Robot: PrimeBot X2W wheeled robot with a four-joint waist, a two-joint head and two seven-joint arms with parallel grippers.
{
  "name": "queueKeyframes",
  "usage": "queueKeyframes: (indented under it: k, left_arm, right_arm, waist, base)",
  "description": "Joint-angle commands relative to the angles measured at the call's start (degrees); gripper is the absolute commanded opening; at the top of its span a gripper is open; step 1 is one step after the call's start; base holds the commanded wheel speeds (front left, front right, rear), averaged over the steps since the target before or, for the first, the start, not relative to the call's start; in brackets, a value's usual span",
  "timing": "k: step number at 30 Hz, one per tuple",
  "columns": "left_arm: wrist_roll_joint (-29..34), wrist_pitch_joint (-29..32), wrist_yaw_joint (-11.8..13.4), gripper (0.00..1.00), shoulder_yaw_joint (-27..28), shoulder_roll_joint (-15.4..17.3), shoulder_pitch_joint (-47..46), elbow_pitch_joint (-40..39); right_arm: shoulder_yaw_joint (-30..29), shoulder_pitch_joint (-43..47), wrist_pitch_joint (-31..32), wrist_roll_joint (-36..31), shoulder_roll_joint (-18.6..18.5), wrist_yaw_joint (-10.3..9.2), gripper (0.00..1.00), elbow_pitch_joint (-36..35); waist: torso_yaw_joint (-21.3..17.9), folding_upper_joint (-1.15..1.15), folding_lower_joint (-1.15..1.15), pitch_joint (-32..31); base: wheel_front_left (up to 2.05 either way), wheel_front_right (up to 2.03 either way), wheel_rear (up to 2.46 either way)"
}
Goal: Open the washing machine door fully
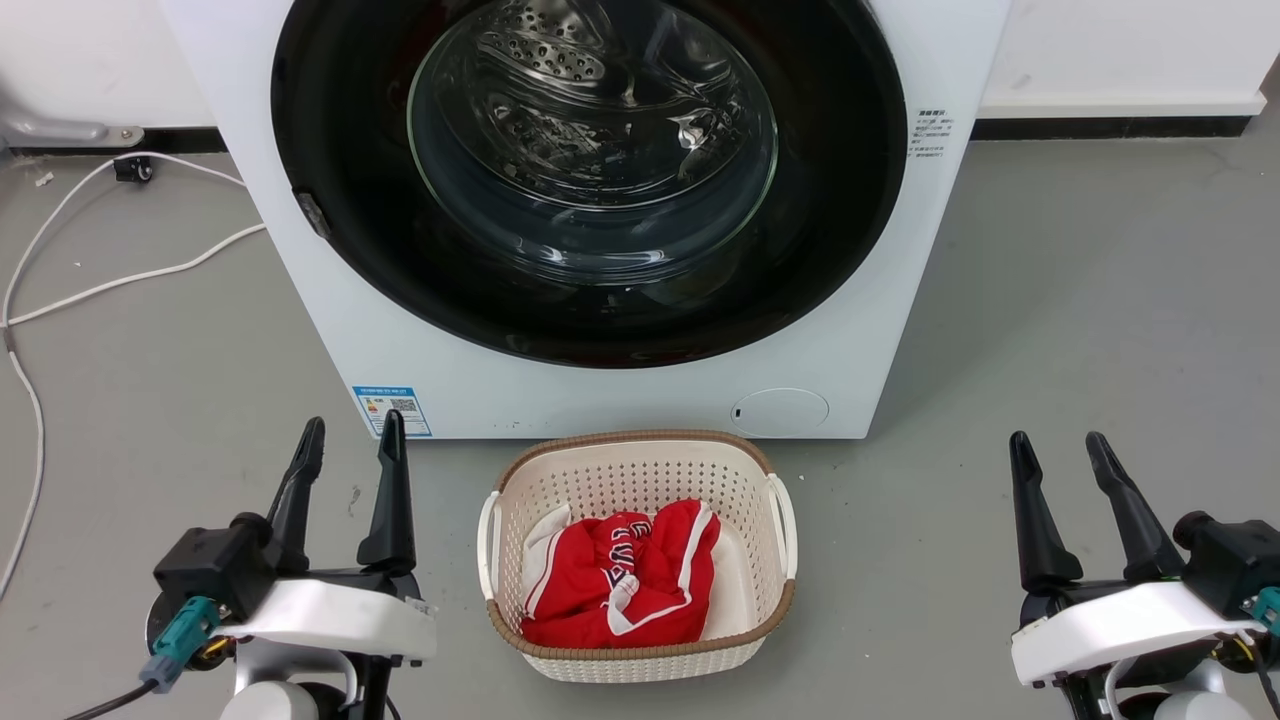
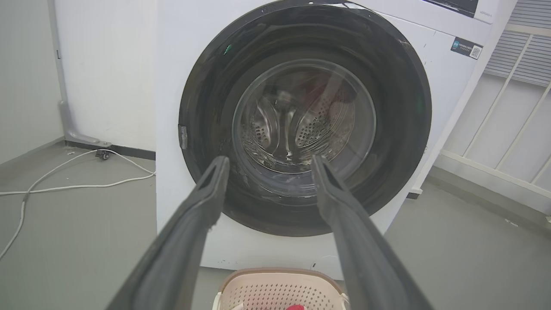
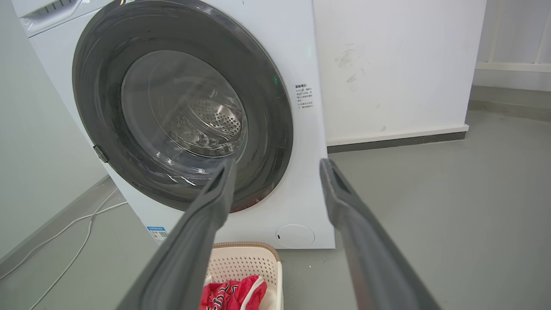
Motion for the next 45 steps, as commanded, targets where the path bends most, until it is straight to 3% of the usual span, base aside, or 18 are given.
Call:
queueKeyframes:
  k: [1,25,36,45]
  left_arm:
    - [1.44,-0.54,0.36,1.0,-0.25,0.32,-0.05,-0.24]
    - [12.68,-3.42,1.36,1.0,-0.89,0.5,0.22,0.77]
    - [16.23,-4.48,1.04,1.0,-0.52,-0.02,0.79,0.73]
    - [15.46,-4.48,0.49,1.0,0.1,-0.44,0.77,1.27]
  right_arm:
    - [-0.13,0.16,-0.31,-1.61,0.18,0.0,1.0,-0.74]
    - [-0.21,1.05,-1.28,-12.8,0.34,-0.01,1.0,-1.13]
    - [-0.3,0.92,-1.95,-15.21,0.4,-0.01,1.0,-0.43]
    - [-0.32,0.44,-2.09,-14.01,0.4,-0.01,1.0,0.41]
  waist:
    - [0.03,0.0,0.0,0.01]
    - [0.13,0.0,0.0,0.22]
    - [0.13,0.0,0.0,0.34]
    - [0.06,0.0,0.0,0.42]
  base:
    - [0.0,0.0,0.0]
    - [0.0,0.0,0.0]
    - [0.0,0.0,0.0]
    - [0.0,0.0,0.0]
